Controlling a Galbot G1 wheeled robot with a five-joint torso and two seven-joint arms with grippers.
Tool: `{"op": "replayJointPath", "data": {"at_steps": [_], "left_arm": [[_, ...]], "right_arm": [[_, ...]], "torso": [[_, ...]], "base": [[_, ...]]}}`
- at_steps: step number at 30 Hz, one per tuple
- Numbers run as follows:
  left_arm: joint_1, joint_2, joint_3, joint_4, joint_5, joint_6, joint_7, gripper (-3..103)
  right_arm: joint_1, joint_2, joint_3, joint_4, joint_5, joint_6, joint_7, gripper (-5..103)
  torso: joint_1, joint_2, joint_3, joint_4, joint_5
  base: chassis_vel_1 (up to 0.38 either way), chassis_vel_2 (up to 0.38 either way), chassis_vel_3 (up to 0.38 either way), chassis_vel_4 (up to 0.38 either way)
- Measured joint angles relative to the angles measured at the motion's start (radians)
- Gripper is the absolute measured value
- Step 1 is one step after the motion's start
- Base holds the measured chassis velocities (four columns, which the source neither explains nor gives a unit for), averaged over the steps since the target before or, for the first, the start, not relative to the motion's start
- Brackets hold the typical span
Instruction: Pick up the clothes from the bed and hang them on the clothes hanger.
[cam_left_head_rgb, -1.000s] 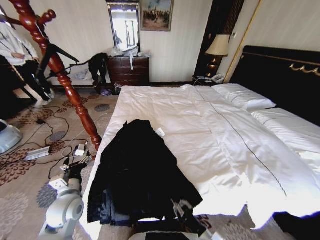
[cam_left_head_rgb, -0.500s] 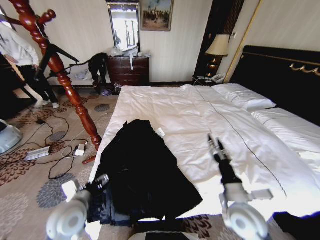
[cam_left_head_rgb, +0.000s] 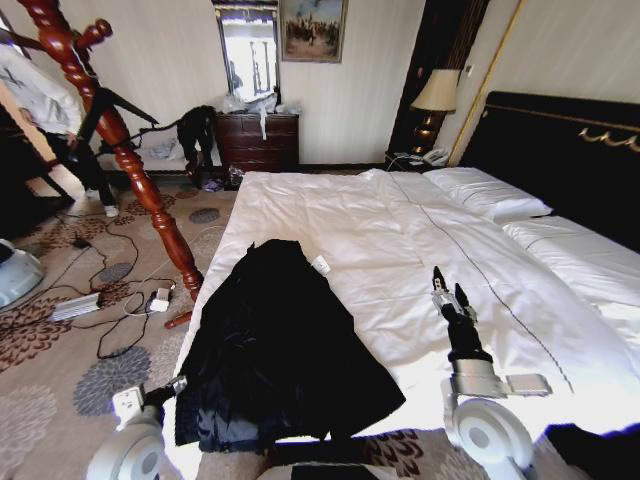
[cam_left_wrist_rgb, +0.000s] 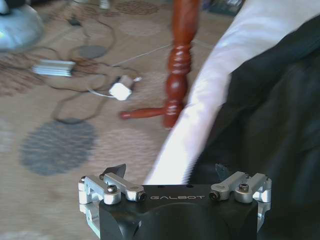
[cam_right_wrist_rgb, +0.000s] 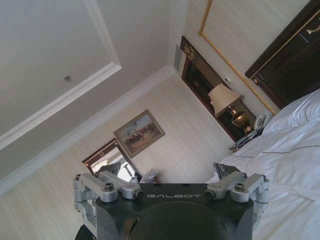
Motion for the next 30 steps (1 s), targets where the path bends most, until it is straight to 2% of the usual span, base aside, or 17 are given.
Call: {"op": "replayJointPath", "data": {"at_steps": [1,3,8,12,13,15,17,18,20,23,26,27,30], "left_arm": [[-0.001,-0.001,-0.003,-0.018,-0.034,0.005,0.006,100],[-0.001,0.0,-0.004,-0.025,-0.049,0.013,0.009,100],[0.001,0.011,-0.002,0.001,-0.045,0.046,0.019,100],[0.008,0.002,0.016,0.01,-0.084,0.069,0.02,100],[0.01,0.0,0.02,0.01,-0.084,0.071,0.02,103],[0.013,-0.005,0.025,0.009,-0.084,0.074,0.02,100],[0.007,-0.011,0.025,0.017,-0.085,0.073,0.019,90],[0.007,-0.011,0.025,0.017,-0.085,0.073,0.019,90],[0.001,-0.021,0.027,0.025,-0.085,0.063,0.019,79],[0.001,-0.029,0.031,0.023,-0.084,0.054,0.018,74],[0.013,-0.039,0.037,-0.002,-0.082,0.048,0.014,57],[0.017,-0.041,0.038,-0.007,-0.082,0.048,0.011,57],[0.031,-0.042,0.041,-0.025,-0.08,0.048,-0.002,46]], "right_arm": [[-0.002,0.0,0.0,0.0,0.0,-0.001,0.003,100],[-0.002,-0.001,0.0,0.0,0.0,-0.002,0.006,100],[-0.003,-0.001,0.001,-0.002,-0.001,-0.006,0.02,100],[-0.007,0.0,0.008,-0.002,-0.002,-0.01,0.035,100],[-0.008,0.0,0.009,-0.002,-0.002,-0.011,0.038,100],[-0.012,-0.001,0.013,-0.002,-0.002,-0.013,0.044,100],[-0.015,0.001,0.015,-0.001,-0.003,-0.014,0.048,100],[-0.015,0.001,0.015,-0.001,-0.003,-0.014,0.048,100],[-0.018,0.007,0.014,-0.001,-0.009,-0.017,0.054,100],[-0.021,0.012,0.01,-0.001,-0.015,-0.019,0.059,100],[-0.028,0.021,0.005,-0.001,-0.026,-0.022,0.064,100],[-0.03,0.023,0.004,0.0,-0.028,-0.022,0.065,100],[-0.035,0.031,0.002,0.001,-0.034,-0.023,0.067,100]], "torso": [[0.0,0.0,0.0,-0.0002,0.0002],[0.0,0.0,0.0,-0.0003,0.0003],[0.0,0.0,0.0,0.0,-0.0001],[0.0,0.0,0.0,0.0,0.0002],[0.0,0.0,0.0,0.0,0.0002],[0.0,0.0,0.0,0.0001,0.0001],[0.0,0.0,0.0,0.0,0.0002],[0.0,0.0,0.0,0.0,0.0002],[0.0,0.0,0.0,-0.0001,0.0002],[0.0,0.0,0.0,0.0,0.0001],[0.0,0.0,0.0,0.0,0.0002],[0.0,0.0,0.0,0.0,0.0003],[0.0,0.0,0.0,0.0,0.0002]], "base": [[0.0,0.0,0.0,0.0],[0.0,0.0,0.0,0.0],[0.0,0.0,0.0,0.0],[0.0,0.0,0.0,0.0],[0.0,0.0,0.0,0.0],[0.0,0.0,0.0,0.0],[0.0,0.0,0.0,0.0],[0.0,0.0,0.0,0.0],[0.0,0.0,0.0,0.0],[0.0,0.0,0.0,0.0],[0.0,0.0,0.0,0.0],[0.0,0.0,0.0,0.0],[0.0,0.0,0.0,0.0]]}}
